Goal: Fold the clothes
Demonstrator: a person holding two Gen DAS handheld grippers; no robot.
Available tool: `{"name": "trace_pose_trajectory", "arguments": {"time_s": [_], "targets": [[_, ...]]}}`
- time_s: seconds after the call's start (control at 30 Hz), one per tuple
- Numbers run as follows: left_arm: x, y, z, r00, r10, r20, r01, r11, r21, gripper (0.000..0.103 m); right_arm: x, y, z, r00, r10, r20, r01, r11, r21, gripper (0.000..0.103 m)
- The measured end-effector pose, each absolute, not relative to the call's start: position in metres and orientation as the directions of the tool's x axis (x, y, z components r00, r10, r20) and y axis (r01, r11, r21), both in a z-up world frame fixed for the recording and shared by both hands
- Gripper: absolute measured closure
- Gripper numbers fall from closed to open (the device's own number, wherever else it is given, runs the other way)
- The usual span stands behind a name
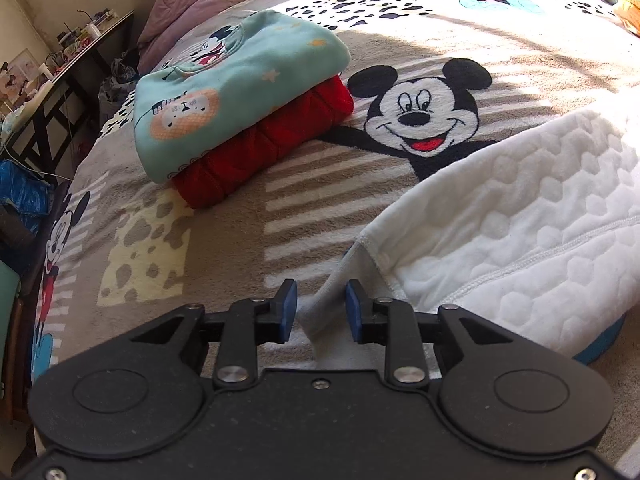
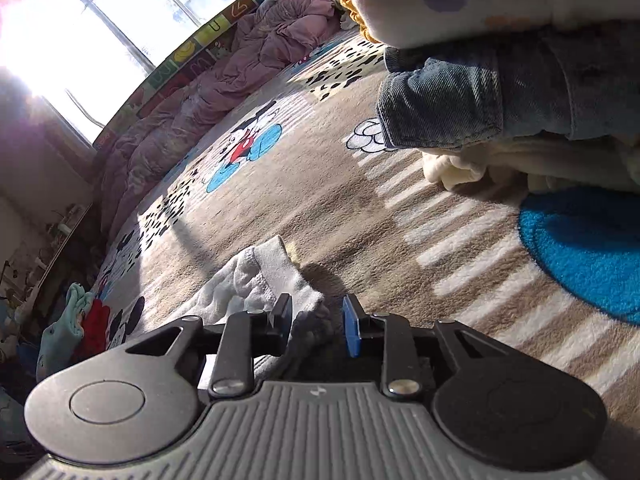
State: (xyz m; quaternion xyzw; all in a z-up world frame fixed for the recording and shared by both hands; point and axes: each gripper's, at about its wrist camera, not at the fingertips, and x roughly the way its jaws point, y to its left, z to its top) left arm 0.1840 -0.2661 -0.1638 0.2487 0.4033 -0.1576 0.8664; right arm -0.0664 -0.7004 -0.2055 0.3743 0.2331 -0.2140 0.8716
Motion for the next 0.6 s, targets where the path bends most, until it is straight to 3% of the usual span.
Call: {"name": "trace_pose_trajectory", "arguments": {"time_s": [0.07, 0.2, 0.33, 0.47, 0.6], "targets": [[0.181, -0.252, -0.152, 0.659, -0.099, -0.746, 0.450, 0.846, 0.285, 0.078, -0.075, -0.689, -0.198, 0.811, -0.224, -0.541, 0.532, 0.667, 0.521, 0.071], [0.176, -0.229, -0.135, 0.679, -0.162, -0.716, 0.435, 0.875, 0.214, 0.078, -0.080, -0.658, -0.187, 0.878, -0.130, -0.460, 0.397, 0.733, 0.553, 0.057], [0.166, -0.224, -0.137, 0.676, -0.197, -0.710, 0.472, 0.856, 0.211, 0.078, -0.068, -0.615, -0.179, 0.909, -0.006, -0.416, 0.247, 0.812, 0.529, 0.057], [0.159, -0.240, -0.148, 0.654, -0.243, -0.716, 0.550, 0.803, 0.230, 0.091, -0.055, -0.573, -0.176, 0.918, 0.122, -0.377, 0.091, 0.861, 0.500, 0.057], [0.165, -0.268, -0.163, 0.621, -0.271, -0.735, 0.580, 0.790, 0.199, 0.092, -0.046, -0.543, -0.180, 0.914, 0.216, -0.344, -0.020, 0.870, 0.492, 0.057]]}}
